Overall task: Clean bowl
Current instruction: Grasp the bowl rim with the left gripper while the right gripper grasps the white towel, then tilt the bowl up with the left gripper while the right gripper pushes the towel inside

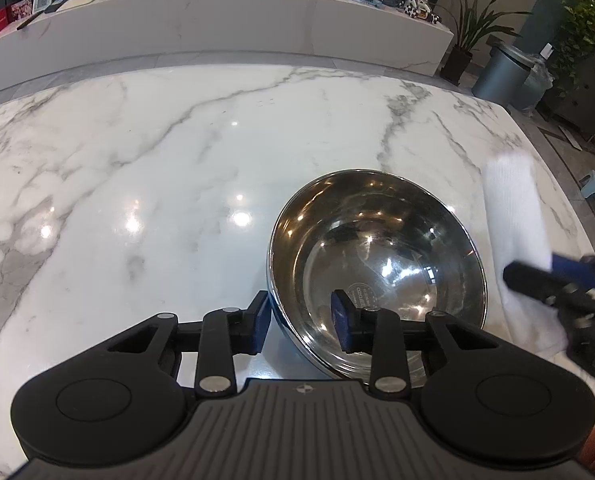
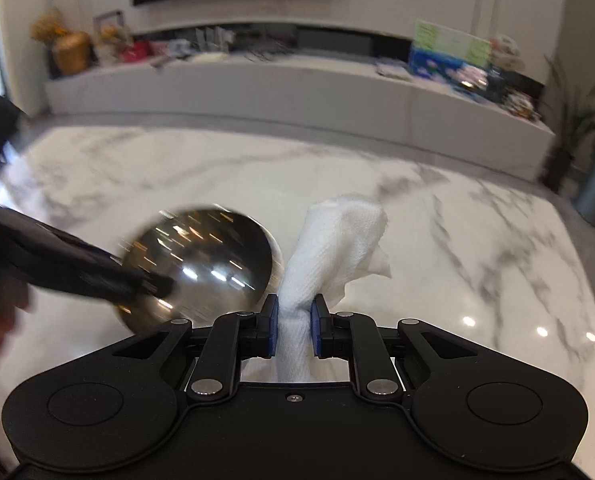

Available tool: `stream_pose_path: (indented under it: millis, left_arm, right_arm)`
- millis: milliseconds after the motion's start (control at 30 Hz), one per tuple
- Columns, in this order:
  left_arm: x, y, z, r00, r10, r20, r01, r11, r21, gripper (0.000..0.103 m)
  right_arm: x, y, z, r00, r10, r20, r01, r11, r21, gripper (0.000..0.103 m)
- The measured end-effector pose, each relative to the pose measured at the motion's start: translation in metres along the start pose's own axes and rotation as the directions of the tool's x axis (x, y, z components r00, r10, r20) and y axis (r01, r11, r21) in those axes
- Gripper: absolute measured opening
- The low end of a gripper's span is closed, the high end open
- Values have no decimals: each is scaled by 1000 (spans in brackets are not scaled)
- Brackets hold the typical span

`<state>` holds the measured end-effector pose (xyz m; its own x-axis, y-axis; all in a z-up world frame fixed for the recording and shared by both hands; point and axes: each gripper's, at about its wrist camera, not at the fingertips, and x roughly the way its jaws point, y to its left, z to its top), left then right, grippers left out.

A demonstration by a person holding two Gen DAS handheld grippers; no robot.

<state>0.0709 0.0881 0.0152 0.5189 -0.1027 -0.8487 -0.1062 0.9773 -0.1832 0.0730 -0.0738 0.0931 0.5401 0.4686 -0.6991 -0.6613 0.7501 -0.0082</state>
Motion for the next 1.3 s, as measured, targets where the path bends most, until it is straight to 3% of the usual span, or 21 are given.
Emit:
stream_pose_path:
  millis: [200,400,633,800,1100,1300]
  left_arm:
    - [-2,2,-1,1000,8,2,-8,1000,5,31]
    - [1,3,-3,1000,-7,2,7,1000,-6,32]
    - [2,-13,-9,999,-26,32,24,998,63,33]
    - [3,-17,-13,998,-53,37,50,996,80,27]
    - [2,-19,-13,998,-40,38,37,996,84,25]
    - [1,-21,-13,999,-28,35,24,995,97,25]
  right_arm:
    - [12,19,7,998,68,-9,-68,996,-57,14]
    - [19,19,-5,996,75,-42,-78,995,-56,14]
    - [21,15,-19,996,60,-69,-64,996,-57,14]
    - [27,13,-23,992,94,-79,-98,994,-47,14]
    - [35,23,-26,976,197,-89,-203,977,-70,14]
    - [40,30,-27,974,188,-127,-201,975,-96,14]
